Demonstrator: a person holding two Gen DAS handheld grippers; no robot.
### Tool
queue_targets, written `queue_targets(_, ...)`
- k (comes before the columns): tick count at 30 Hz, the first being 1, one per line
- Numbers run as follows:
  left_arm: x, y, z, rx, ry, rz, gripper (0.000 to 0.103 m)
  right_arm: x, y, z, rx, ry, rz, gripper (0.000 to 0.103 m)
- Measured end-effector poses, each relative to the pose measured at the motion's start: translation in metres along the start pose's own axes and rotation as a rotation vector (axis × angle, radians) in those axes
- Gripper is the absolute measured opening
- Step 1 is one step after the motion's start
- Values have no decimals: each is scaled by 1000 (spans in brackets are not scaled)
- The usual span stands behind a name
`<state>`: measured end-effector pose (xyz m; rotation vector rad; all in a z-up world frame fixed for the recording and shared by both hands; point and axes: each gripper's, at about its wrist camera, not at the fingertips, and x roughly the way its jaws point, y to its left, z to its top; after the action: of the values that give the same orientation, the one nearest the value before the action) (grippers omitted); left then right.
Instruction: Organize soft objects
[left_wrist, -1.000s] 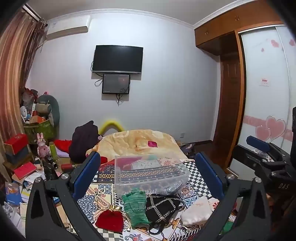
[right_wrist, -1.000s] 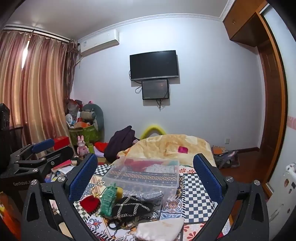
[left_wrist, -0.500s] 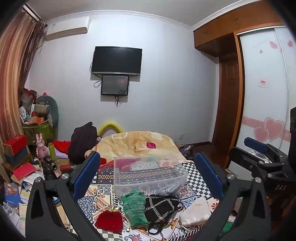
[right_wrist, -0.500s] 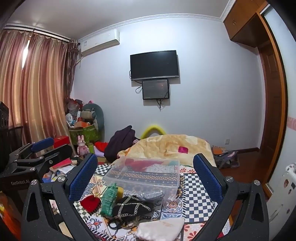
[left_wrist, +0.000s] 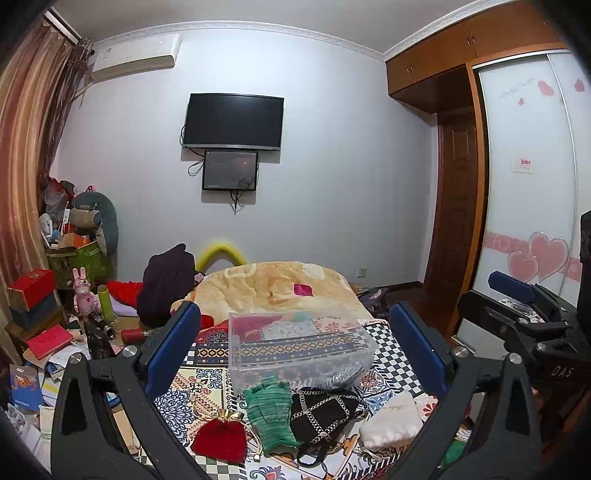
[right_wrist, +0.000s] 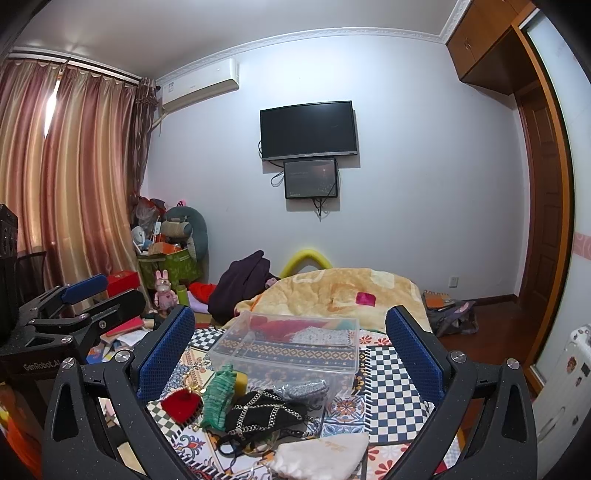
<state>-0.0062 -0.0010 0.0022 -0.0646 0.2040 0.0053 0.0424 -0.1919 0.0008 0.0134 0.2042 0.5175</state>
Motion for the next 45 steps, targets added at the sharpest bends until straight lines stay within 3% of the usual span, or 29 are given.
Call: queue_targets(45,-2,-5,0,7,-7,-2,103,-3,5,9,-7,-11,4,103)
